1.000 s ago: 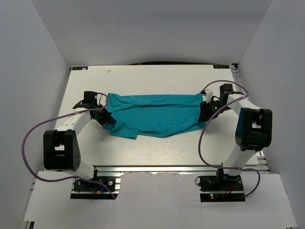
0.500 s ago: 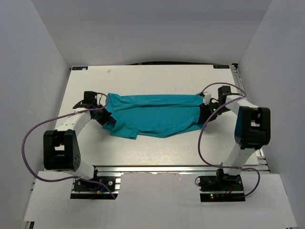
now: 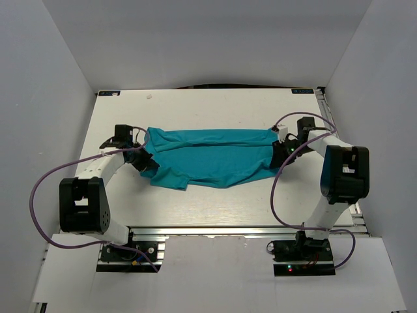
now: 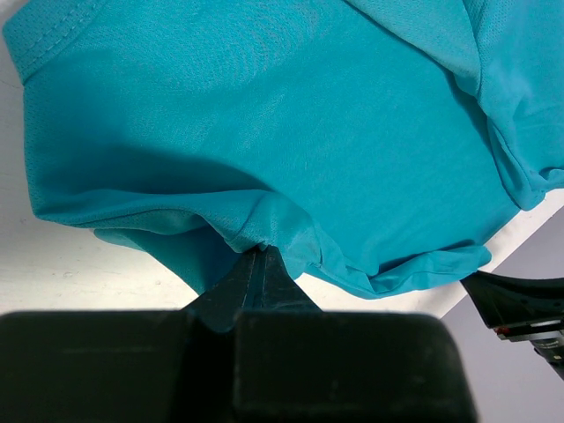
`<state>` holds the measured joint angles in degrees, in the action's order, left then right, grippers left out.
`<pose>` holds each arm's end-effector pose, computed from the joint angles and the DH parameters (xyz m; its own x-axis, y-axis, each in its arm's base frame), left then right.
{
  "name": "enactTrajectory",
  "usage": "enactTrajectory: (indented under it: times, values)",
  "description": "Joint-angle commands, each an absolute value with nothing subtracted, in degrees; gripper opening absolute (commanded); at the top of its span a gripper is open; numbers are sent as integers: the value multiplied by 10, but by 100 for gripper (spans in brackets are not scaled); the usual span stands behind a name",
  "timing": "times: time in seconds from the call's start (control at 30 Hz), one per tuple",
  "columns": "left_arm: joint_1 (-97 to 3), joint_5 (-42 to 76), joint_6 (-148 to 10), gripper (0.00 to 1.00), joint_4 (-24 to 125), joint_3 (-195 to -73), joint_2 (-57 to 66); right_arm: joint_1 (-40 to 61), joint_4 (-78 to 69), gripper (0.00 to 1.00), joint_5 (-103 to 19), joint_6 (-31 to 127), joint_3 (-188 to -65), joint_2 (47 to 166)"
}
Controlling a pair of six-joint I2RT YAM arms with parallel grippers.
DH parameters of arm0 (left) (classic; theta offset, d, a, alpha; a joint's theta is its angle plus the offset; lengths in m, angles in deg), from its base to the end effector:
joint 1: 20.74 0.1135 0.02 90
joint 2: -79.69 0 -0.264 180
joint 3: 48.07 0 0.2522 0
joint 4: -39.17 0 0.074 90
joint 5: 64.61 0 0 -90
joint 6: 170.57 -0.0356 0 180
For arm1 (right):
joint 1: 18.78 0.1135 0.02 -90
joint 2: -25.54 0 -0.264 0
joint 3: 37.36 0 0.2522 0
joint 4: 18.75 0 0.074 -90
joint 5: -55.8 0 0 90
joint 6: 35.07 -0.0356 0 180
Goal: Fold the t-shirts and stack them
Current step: Fold the other side of the tshirt into a rectangle
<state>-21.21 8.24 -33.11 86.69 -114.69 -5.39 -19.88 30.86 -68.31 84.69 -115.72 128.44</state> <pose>0.2805 -0.0128 0.1980 -0.7117 -0.6982 -0.0768 -0.5865 0.6509 -0.4820 0.3369 0.0135 0.1665 -0.7668 -0.3963 -0.5049 -0.5965 0.7304 0.3327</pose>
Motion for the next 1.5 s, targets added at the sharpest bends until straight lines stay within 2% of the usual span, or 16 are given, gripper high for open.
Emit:
enactTrajectory:
  times: [0.0, 0.17, 0.3, 0.63, 0.77, 1.2, 1.47]
  values:
    - [-208, 75, -331, 0, 855, -1139, -37, -197, 313, 31, -708, 891, -1151, 1250]
    - [-208, 75, -333, 0, 855, -1137, -37, -197, 300, 47, -709, 984, -1136, 1163]
    - [-208, 74, -332, 0, 855, -1134, -35, -189, 280, 52, -697, 1060, -1112, 1127]
    - [-208, 74, -332, 0, 857, -1129, -22, -109, 209, 63, -593, 1144, -1054, 1125]
    - [-208, 73, -331, 0, 857, -1125, -20, -103, 160, 63, -560, 1143, -1047, 1125]
    - [-208, 69, -332, 0, 857, -1131, -25, -76, 150, 63, -536, 1200, -1027, 1143]
    - [-208, 68, -331, 0, 857, -1126, -23, -73, 128, 56, -500, 1208, -1017, 1163]
